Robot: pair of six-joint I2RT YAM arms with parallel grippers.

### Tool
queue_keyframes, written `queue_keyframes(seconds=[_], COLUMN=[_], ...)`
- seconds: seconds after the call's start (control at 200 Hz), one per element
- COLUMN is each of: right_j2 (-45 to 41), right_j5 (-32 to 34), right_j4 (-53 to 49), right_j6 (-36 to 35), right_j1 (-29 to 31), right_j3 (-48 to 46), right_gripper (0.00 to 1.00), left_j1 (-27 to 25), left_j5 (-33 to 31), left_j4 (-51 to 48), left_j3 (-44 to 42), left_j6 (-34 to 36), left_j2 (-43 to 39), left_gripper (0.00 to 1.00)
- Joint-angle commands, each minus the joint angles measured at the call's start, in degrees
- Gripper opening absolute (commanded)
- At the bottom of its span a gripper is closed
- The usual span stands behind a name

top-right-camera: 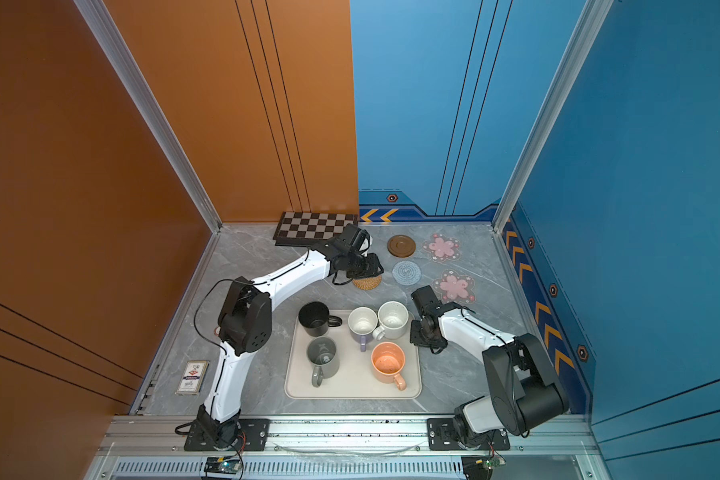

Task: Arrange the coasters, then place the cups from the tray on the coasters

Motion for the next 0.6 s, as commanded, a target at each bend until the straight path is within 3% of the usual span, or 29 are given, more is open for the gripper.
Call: queue_keyframes(seconds=[0.0,0.596], right_j2=[3.2,8.3], right_j5=[-4.3,-4.1], right_j4=[1.1,2.3], right_j6=[1.3,6.4], right_j1=[2.7,14.7], right_j3=[-0.7,4.6], right_gripper=[0.24,0.22], left_j1=[0.7,4.7], left_j5=[-1.2,-3.9], left_j4=[-1.1,-1.6], left_j3=[-1.9,-4.9], left_j6=[1.5,-0.1], left_j2=[-2.1,-2.4], left_gripper=[0.43,0.43])
